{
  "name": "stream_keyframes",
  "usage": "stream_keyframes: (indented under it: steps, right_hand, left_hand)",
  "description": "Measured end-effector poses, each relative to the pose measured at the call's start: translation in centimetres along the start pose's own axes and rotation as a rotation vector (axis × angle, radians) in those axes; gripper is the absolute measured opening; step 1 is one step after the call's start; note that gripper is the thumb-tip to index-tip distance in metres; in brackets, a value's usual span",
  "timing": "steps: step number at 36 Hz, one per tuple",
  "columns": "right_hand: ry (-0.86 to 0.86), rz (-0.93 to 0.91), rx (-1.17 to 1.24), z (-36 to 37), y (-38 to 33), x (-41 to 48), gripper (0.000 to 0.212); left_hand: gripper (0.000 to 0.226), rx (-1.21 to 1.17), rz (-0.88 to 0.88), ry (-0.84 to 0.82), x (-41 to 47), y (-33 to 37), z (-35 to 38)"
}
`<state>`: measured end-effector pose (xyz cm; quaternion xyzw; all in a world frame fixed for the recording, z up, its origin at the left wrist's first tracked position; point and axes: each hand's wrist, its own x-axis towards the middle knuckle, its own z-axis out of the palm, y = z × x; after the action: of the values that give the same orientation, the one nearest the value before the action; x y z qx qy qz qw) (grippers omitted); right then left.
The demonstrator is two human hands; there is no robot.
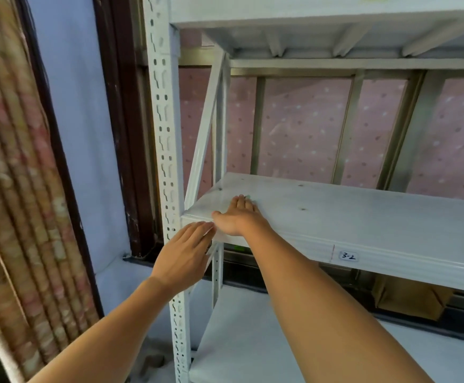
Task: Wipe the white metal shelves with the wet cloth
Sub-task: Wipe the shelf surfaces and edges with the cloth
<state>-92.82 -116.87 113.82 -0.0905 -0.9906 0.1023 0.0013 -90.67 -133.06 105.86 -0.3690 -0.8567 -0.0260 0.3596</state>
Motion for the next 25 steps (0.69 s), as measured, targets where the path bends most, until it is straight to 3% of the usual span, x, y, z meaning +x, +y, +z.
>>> stream_keyframes:
  steps: [7, 16, 25]
  right_hand:
    - [-0.028, -0.044, 0.012, 0.5, -4.7, 0.9, 0.077]
    - [-0.067, -0.062, 0.187, 0.0, -8.3, 1.3, 0.068]
    - [-0.106, -0.172, 0.258, -0.7, -9.5, 1.8, 0.046]
  left_hand:
    - [0.05, 0.088, 0.163, 0.058, -0.9, -2.2, 0.7]
    - [0.058, 0.091, 0.165, -0.008, -1.9, -3.7, 2.8]
    - [0.059, 0.066, 0.176, 0.007, -1.8, -3.8, 2.9]
